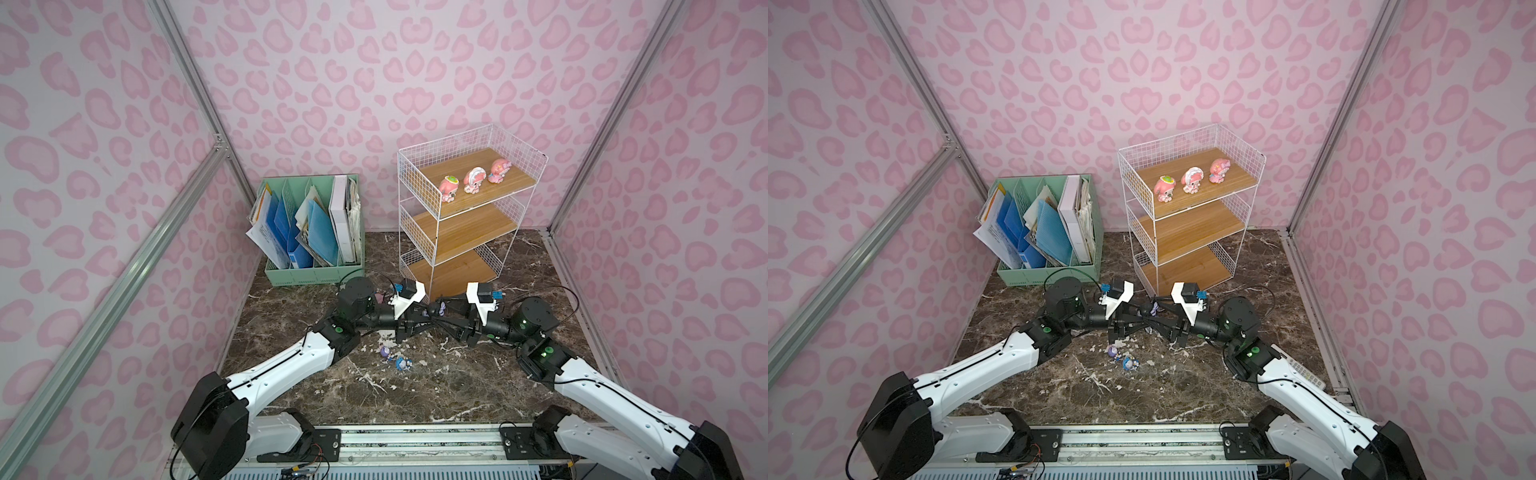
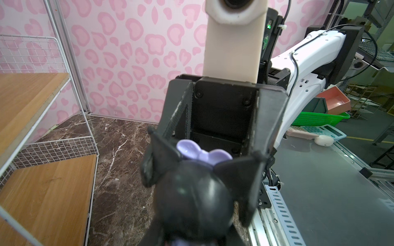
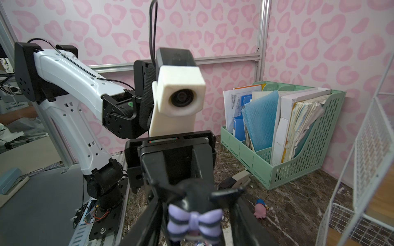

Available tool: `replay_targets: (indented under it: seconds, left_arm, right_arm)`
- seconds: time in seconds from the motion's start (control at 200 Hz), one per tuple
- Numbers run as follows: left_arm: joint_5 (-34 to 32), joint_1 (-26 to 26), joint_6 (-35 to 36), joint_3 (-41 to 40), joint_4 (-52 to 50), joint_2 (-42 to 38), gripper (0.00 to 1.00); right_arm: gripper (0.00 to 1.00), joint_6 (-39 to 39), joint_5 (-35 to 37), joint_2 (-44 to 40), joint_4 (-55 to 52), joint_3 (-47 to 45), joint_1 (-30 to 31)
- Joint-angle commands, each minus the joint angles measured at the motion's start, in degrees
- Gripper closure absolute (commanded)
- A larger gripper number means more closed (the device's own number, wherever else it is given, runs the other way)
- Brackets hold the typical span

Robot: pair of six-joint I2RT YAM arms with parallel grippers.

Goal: Organize plastic toys on shelves
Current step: Pick up the plastic toy at the center of the board.

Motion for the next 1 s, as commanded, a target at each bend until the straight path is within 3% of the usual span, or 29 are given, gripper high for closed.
replay_targets:
  seconds: [0.0, 0.105, 0.2, 0.31, 0.485, 0.64, 0.71, 0.85, 0.995]
  left_arm:
    - [1.1, 0.1, -0.8, 0.0, 1.2, 0.3, 0.84]
    - [1.4, 0.1, -1.3, 0.2, 1.2, 0.5, 0.83]
    - [1.3, 0.1, -1.1, 0.3, 1.0, 0.4, 0.81]
    - [1.2, 0.1, -0.9, 0.5, 0.3, 0.5, 0.75]
    - [1.3, 0.1, -0.7, 0.8, -0.4, 0.8, 0.75]
    - [1.1, 0.1, -0.4, 1.0, -0.9, 0.6, 0.74]
    - [0.7, 0.1, -0.3, 1.0, -1.2, 0.4, 0.69]
    - [0.6, 0.1, -0.1, 1.1, -1.4, 0.5, 0.70]
    - [1.0, 0.0, -0.4, 1.4, -1.2, 1.0, 0.76]
  right_arm:
    - [0.48, 0.9, 0.2, -0.2, 3.5, 0.0, -0.1]
    - [0.50, 0.9, 0.0, -0.1, 3.7, -0.1, -0.1]
    - [0.60, 0.7, -0.4, -0.1, 3.5, 0.0, 0.0]
    - [0.61, 0.0, -0.1, -0.2, 2.3, 0.2, 0.0]
    - [0.68, -0.9, -0.2, -0.6, 1.1, 0.7, 0.0]
    - [0.66, -2.3, 0.9, -1.3, -1.7, 1.4, -0.1]
    - [0.67, -2.9, 1.0, -2.1, -2.5, 1.4, -0.1]
    - [0.67, -3.0, 1.0, -2.5, -3.2, 1.7, -0.2]
    - [0.50, -2.1, 1.7, -2.4, -2.6, 1.4, -0.2]
